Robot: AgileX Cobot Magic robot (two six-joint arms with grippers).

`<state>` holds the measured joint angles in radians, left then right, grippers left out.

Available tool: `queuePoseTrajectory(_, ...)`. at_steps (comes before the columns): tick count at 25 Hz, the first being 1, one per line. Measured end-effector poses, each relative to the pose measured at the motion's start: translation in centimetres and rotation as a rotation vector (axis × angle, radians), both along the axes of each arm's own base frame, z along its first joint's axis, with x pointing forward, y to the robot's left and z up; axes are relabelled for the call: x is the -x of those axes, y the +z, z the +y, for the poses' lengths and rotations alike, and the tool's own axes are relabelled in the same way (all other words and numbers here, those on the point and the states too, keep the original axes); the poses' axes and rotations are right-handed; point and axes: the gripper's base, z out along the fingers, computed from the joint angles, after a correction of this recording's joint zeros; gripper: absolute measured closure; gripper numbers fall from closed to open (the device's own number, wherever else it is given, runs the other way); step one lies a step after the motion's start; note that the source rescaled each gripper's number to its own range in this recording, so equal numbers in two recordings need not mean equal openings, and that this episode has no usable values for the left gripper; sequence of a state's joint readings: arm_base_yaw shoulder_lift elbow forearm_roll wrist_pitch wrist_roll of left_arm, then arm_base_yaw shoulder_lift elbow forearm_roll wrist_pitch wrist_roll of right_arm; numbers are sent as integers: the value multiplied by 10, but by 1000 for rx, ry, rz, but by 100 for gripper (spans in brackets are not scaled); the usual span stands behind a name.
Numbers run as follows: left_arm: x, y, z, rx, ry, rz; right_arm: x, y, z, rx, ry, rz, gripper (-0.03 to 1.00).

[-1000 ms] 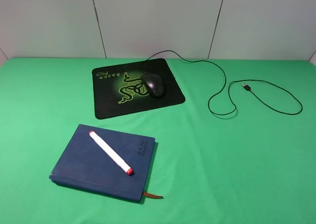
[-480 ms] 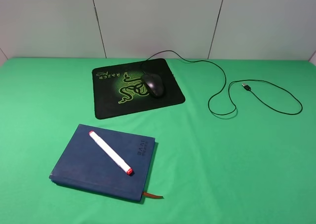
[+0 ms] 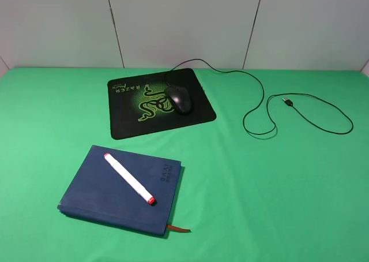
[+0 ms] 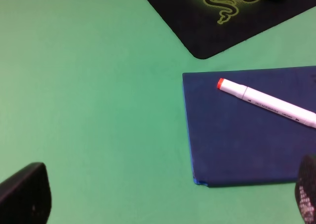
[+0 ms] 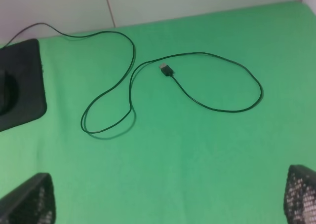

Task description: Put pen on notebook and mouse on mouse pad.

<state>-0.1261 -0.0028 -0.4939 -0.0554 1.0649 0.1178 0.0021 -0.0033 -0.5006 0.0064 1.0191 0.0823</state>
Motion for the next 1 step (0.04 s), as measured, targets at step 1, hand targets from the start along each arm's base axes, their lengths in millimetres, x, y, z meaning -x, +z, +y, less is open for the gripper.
queuePoseTrajectory(1,0,0,0,0,0,0,0,0,0,0,0,0,-3)
